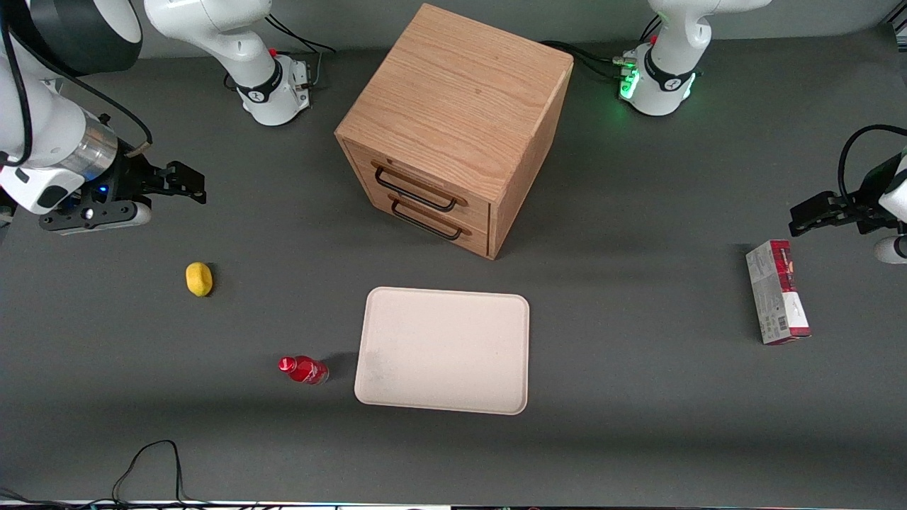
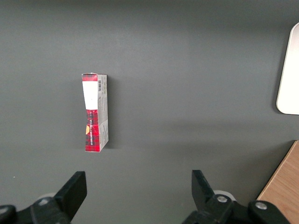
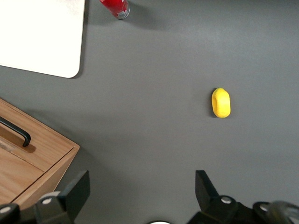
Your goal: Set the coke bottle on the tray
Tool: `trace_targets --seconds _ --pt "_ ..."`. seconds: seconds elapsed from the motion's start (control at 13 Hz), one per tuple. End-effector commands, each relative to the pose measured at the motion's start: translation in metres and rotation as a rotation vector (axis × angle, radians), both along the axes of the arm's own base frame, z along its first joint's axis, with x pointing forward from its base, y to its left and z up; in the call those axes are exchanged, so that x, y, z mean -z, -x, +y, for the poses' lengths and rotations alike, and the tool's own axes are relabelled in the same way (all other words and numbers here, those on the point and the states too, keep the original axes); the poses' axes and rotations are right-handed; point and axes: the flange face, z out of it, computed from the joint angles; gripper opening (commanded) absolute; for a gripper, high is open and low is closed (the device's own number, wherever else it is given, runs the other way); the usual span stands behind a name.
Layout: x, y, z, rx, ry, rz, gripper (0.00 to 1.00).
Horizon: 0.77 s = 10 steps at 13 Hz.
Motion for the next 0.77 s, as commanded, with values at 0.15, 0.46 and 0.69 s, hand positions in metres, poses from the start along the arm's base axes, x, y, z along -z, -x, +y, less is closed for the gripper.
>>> trace_targets --seconds 0.15,0.46,0.69 --pt "-0.0044 -0.0047 0.0032 -0.014 -0.048 0.017 1.00" --pt "-0.0049 -0.0045 0.0030 -0.013 -0.046 0.018 1.00" --pt "-0.0079 -0.0141 0.0065 -0.005 -0.040 0.030 1.00"
